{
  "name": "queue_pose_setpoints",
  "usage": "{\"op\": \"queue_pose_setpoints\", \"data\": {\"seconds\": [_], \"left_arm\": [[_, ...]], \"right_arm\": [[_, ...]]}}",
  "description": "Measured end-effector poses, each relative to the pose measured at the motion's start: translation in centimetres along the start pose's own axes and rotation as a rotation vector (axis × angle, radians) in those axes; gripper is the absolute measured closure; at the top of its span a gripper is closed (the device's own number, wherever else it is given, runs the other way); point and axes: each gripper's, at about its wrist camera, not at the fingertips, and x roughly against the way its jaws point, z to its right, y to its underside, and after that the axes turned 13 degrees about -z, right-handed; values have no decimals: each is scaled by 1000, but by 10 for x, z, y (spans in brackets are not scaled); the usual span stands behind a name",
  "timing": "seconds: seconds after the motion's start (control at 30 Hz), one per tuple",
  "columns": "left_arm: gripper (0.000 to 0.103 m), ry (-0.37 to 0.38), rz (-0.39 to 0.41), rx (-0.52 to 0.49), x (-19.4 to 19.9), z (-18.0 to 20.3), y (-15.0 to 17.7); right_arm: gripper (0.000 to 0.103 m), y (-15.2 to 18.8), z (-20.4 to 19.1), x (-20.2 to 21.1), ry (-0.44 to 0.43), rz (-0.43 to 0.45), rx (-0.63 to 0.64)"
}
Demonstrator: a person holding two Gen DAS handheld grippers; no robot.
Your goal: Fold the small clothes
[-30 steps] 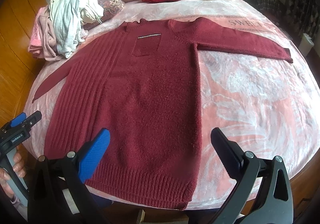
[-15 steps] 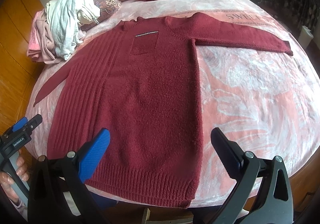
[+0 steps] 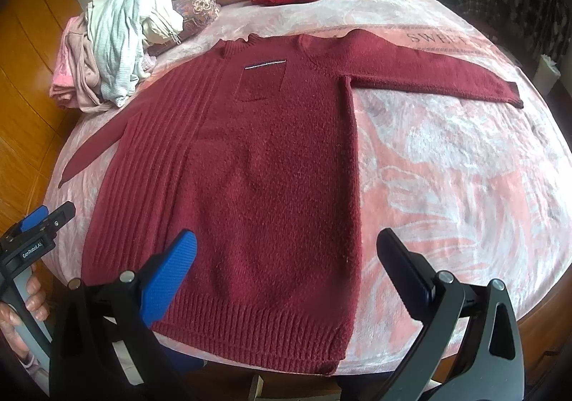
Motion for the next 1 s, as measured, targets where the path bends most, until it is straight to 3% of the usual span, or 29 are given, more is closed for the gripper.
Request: {"op": "queue_pose_setpoints", "data": {"seconds": [1.0], "left_arm": [[4, -1, 10, 3, 3, -2, 0]], "right_arm": [[3, 2, 0, -3, 3, -9, 2]]}}
